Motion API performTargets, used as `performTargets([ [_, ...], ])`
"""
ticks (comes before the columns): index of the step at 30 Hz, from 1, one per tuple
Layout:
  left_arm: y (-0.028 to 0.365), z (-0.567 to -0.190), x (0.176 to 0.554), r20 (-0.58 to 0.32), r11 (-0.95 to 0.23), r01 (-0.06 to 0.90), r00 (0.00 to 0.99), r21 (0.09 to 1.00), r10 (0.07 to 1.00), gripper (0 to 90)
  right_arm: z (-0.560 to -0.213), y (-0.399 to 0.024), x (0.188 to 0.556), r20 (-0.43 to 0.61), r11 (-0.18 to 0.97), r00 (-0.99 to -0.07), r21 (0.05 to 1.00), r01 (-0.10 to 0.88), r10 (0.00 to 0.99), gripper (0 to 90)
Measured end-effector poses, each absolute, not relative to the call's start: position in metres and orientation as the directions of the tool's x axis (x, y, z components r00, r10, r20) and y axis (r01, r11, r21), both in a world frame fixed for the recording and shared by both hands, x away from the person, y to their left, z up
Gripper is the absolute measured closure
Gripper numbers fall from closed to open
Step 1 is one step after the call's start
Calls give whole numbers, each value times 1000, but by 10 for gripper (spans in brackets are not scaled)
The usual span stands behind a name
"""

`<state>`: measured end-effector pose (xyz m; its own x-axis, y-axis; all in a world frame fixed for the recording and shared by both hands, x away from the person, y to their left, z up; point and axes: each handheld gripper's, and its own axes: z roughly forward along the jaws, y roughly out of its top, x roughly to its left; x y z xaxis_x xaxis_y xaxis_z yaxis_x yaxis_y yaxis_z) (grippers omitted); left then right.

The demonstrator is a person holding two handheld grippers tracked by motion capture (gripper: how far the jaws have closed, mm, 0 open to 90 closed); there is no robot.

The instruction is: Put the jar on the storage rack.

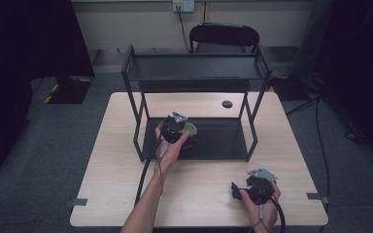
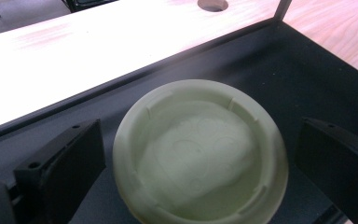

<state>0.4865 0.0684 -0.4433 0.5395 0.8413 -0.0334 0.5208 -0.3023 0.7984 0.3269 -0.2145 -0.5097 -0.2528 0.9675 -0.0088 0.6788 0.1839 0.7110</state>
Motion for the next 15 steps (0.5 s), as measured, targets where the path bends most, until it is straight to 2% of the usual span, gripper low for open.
performTargets([
  [6,71,-440,485,-36,-292,519,533,803,846,18,-510,-215,327,-9,184,-253,711,679,968,0],
  [9,73,-438,483,-73,-267,528,536,806,841,18,-510,-215,327,-9,185,-254,711,679,967,0],
  [15,75,-433,477,-65,-263,517,532,814,844,18,-510,-215,327,-9,184,-253,711,679,967,0],
])
